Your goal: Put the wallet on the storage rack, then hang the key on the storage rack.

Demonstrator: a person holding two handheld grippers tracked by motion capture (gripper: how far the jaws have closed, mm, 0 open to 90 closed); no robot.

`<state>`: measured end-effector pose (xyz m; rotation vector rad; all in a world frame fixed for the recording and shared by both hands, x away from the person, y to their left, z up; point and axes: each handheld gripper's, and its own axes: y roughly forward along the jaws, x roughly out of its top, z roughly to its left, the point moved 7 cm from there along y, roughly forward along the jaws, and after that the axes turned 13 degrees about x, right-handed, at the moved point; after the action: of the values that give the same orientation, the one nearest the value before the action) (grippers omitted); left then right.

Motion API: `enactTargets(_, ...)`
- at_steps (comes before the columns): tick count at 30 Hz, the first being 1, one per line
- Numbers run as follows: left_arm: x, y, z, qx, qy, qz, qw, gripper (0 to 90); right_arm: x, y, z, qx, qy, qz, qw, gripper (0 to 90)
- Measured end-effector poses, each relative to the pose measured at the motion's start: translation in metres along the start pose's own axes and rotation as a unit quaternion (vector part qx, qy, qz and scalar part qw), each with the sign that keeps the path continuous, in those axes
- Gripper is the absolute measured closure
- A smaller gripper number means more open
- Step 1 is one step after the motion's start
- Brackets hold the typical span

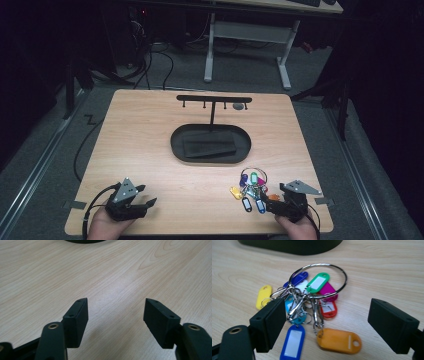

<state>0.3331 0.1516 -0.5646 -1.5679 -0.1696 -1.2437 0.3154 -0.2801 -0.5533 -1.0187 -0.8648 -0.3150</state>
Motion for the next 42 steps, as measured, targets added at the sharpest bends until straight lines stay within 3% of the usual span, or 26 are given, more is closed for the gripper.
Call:
enactTargets(2,0.002,-0.001,-0.001,-0.003,-0.001,-0.006,1.0,35.4,0.002,0.004,0.006,0.007,-0.009,0.021,0.9997,15.1)
enactTargets(6,0.002,-0.001,-0.002,0.001,0.017,-0.005,0.9998,34.9,0.01,0.002,0.013,0.007,-0.033,0.053,0.998,15.0)
enactTargets(10,0.004,-0.003,0.001,0.002,0.012,-0.012,0.9999,34.6,0.022,-0.002,0.015,0.009,-0.041,0.075,0.9963,16.8)
enactTargets(14,0.006,-0.006,0.001,0.002,0.016,-0.019,0.9997,34.6,0.031,0.0,0.014,0.016,-0.042,0.11,0.9929,22.2)
enactTargets(18,0.003,-0.005,0.001,0.0,0.014,-0.014,0.9998,34.6,0.038,0.005,0.012,0.025,-0.027,0.145,0.9888,28.8)
enactTargets(22,0.004,-0.006,0.0,-0.002,0.015,-0.015,0.9998,34.5,0.045,0.013,0.008,0.019,-0.029,0.194,0.9803,35.4)
enactTargets(25,0.005,-0.006,-0.001,0.004,0.025,-0.019,0.9995,34.3,0.05,0.018,0.004,0.01,-0.034,0.233,0.9719,39.5)
enactTargets(28,0.003,-0.007,-0.001,0.01,0.04,-0.017,0.999,33.6,0.053,0.023,-0.002,-0.003,-0.023,0.27,0.9625,42.8)
enactTargets(30,0.002,-0.008,-0.001,0.011,0.04,-0.019,0.999,33.5,0.054,0.027,-0.006,-0.006,-0.003,0.291,0.9568,43.4)
enactTargets(35,0.001,-0.012,0.001,0.009,0.037,-0.022,0.999,33.6,0.063,0.037,-0.013,-0.008,0.022,0.311,0.9503,49.9)
enactTargets(40,-0.001,-0.01,0.001,0.008,0.038,-0.019,0.9991,33.6,0.064,0.047,-0.021,-0.022,0.044,0.343,0.9381,51.9)
enactTargets(42,-0.002,-0.01,0.001,0.009,0.042,-0.018,0.9989,33.6,0.063,0.05,-0.025,-0.024,0.055,0.348,0.9357,53.5)
